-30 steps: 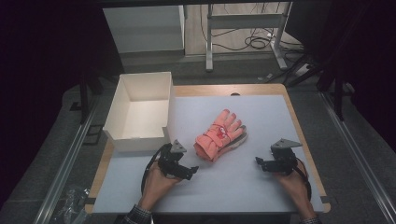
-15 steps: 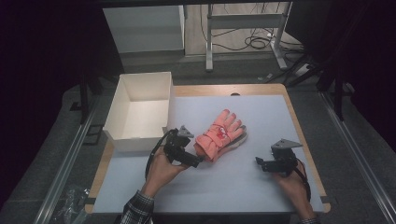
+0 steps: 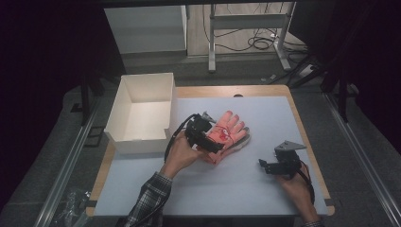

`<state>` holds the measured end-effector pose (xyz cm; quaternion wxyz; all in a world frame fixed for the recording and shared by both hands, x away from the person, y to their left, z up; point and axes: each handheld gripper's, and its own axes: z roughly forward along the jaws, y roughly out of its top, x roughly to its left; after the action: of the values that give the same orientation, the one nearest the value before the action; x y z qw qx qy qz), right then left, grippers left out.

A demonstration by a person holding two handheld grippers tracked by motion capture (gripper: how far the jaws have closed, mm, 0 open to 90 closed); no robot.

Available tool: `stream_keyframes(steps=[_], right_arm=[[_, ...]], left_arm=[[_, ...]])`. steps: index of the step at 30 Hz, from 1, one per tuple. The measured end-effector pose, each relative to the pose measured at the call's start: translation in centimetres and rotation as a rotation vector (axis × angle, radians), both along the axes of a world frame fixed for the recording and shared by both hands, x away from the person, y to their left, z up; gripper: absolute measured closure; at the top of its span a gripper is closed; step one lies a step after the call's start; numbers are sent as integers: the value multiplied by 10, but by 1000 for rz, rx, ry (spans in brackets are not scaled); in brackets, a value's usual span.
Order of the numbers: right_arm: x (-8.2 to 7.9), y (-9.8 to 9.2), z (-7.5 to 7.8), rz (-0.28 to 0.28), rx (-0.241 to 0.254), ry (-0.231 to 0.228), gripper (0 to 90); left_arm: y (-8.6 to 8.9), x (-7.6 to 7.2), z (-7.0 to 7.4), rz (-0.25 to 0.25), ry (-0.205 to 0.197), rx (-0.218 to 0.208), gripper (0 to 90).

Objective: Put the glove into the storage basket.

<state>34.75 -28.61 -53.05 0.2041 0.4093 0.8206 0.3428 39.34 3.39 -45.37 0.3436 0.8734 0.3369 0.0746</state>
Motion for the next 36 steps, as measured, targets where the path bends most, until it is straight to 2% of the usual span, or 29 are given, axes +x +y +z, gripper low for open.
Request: stream_keyframes(steps=[7,9,11,14,15,23,27,29,32,33,35,36], right_arm=[[0,0,0,0,0,0,181],[0,0,0,1,0,0,181],[0,0,0,0,0,0,181],[0,0,0,0,1,-1,181],[0,0,0,0,0,-1,181],[0,0,0,0,0,-1,181],[0,0,0,1,-1,-1,181],[0,0,0,0,0,-1,181],[0,0,0,0,-1,0,181],[0,0,0,0,-1,-1,181],[0,0,0,0,-1,-1,181],[0,0,0,0,0,-1,181]], left_arm=[[-21,18,-17,-16,31,60,0],[-26,19,-21,-26,35,79,0],[-34,20,-30,-38,42,125,0],[-36,21,-36,-43,49,146,0],[-38,22,-42,-48,59,152,0],[-44,22,-55,-41,67,181,0],[-47,22,-62,-33,82,209,0],[-51,21,-66,-34,94,245,0],[-52,22,-66,-30,114,249,3],[-52,22,-65,-30,116,249,21],[-52,20,-63,-29,119,247,122],[-52,19,-61,-30,119,245,122]])
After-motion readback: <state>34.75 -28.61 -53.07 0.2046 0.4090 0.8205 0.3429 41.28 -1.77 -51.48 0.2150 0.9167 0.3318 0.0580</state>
